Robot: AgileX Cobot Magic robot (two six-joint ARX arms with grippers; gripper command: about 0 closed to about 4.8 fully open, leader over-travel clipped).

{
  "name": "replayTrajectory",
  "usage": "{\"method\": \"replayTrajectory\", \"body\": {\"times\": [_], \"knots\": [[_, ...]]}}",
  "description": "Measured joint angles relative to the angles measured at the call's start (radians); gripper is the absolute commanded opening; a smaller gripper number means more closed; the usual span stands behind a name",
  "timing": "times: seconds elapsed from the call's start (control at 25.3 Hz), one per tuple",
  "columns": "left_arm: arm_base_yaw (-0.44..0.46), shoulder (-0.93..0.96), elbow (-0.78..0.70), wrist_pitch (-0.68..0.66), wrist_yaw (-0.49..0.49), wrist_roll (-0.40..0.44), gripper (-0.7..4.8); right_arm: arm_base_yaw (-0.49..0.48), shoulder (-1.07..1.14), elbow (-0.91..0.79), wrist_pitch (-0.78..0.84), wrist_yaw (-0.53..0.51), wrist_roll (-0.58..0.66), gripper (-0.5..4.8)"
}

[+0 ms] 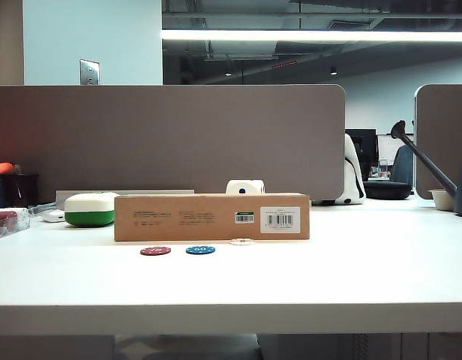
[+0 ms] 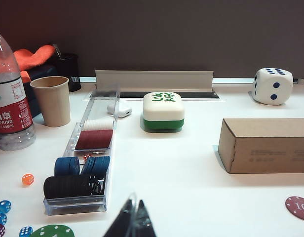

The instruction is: Push the chip with the lowest value in the row forward next to the rectangular box.

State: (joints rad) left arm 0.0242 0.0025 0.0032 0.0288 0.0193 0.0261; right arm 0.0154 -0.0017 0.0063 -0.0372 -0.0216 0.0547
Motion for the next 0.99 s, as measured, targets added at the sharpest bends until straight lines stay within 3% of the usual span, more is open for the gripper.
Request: {"method": "replayTrajectory", "body": {"times": [0.99], "knots": [[0.000,0.000,0.000,0.000,0.000,0.000,-0.05,0.002,0.000,0.000,0.021,-0.005,0.001,-0.05]]}}
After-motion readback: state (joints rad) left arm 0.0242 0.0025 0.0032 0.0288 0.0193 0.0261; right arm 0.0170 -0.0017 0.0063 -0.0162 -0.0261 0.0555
